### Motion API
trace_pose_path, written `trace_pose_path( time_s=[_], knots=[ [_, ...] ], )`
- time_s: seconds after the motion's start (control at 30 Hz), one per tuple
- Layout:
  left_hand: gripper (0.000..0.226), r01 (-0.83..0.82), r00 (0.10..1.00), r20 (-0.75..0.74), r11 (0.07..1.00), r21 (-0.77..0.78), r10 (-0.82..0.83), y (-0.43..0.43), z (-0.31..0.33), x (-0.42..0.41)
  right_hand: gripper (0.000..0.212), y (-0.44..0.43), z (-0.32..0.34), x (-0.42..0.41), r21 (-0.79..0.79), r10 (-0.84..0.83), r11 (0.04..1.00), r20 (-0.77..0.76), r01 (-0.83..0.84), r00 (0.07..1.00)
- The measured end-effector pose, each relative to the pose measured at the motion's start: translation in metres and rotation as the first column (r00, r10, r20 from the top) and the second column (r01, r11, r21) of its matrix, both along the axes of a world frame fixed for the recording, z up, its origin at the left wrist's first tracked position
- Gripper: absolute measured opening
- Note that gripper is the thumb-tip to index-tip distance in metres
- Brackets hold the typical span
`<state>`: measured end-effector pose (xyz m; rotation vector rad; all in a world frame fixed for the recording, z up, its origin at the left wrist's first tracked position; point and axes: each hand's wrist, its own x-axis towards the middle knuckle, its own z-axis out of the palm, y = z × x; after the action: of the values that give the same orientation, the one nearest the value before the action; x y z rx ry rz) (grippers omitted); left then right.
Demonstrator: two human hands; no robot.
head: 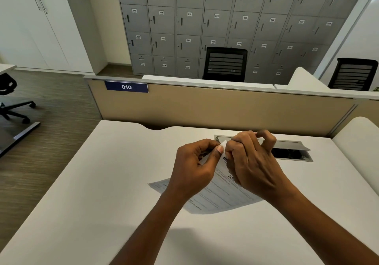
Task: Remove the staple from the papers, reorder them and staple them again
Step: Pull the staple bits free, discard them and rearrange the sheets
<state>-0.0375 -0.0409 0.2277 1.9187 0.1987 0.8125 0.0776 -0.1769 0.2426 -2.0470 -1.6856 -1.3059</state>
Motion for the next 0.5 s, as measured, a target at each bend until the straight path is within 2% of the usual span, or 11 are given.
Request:
trace_pose_path(
  time_s=[0.17,0.3,0.5],
  knots=[
    [0.020,0.036,0.999,-0.034,0.998,-0.052,-0.037,0.003,0.001,0.000,0.023,-0.001,-0.004,0.000,0.003,-0.013,1.000,-0.059,0.013,0.998],
    [0.025,0.073,0.993,-0.083,0.994,-0.082,-0.080,0.006,-0.001,0.000,0.042,-0.001,-0.007,-0.001,-0.026,-0.047,0.999,-0.117,0.044,0.992],
    [0.022,0.038,0.997,-0.064,0.997,-0.073,-0.043,0.003,-0.004,0.003,0.037,-0.001,-0.014,-0.004,-0.003,-0.094,0.996,-0.140,0.095,0.986]
  ],
)
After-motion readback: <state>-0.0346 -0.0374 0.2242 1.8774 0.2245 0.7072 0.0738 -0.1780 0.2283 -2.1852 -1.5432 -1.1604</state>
